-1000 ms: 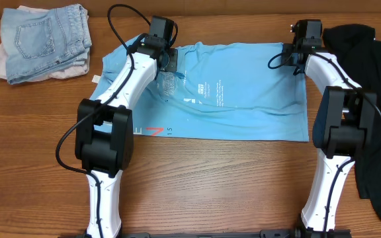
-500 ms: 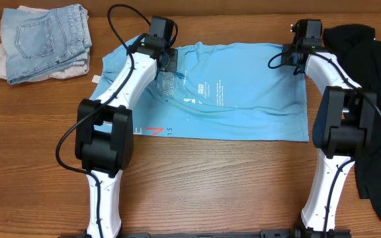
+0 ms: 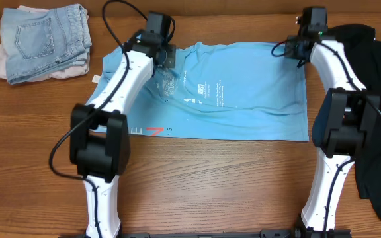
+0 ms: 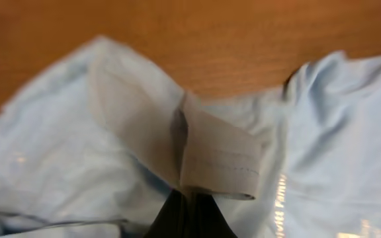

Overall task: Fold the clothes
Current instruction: 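Hold the shirt's back edge with both grippers and adjust it, then lift the back edge with both grippers and fold it toward the front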

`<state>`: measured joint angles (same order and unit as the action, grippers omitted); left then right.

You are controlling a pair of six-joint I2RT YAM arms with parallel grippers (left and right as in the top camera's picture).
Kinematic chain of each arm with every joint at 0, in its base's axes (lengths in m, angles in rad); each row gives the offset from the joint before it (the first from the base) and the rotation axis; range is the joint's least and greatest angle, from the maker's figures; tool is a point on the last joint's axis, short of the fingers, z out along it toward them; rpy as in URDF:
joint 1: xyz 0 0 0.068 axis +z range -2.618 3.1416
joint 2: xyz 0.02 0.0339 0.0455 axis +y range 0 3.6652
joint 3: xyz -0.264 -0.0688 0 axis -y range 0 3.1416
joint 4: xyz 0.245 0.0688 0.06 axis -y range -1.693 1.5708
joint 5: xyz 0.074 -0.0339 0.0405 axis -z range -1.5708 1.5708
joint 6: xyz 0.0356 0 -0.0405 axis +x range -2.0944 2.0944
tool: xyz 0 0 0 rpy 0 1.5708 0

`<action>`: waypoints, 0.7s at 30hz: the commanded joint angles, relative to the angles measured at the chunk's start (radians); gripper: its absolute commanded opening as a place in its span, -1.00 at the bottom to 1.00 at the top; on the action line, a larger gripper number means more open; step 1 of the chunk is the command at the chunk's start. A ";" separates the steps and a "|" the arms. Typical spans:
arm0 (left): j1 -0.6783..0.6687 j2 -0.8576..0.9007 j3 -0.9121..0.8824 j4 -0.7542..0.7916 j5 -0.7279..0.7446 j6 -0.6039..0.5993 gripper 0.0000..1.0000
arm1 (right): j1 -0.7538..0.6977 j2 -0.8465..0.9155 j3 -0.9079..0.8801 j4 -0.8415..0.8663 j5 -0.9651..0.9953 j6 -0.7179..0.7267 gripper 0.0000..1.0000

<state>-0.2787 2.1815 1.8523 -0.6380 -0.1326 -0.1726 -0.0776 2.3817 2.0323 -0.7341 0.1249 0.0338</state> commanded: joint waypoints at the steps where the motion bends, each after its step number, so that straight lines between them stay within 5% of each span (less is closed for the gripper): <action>1: 0.014 -0.121 0.035 -0.012 -0.008 -0.004 -0.92 | -0.021 -0.001 0.106 -0.077 -0.122 0.065 -0.92; 10: 0.126 -0.195 0.035 -0.156 0.042 -0.131 -0.92 | -0.068 -0.001 0.192 -0.319 -0.238 0.215 -0.92; 21: 0.327 -0.196 0.035 -0.321 0.262 -0.117 -0.92 | -0.216 -0.005 0.204 -0.486 -0.548 0.215 -0.92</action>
<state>0.0387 2.0048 1.8729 -0.9485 0.0582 -0.2863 -0.2573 2.3817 2.1975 -1.2102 -0.3183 0.2371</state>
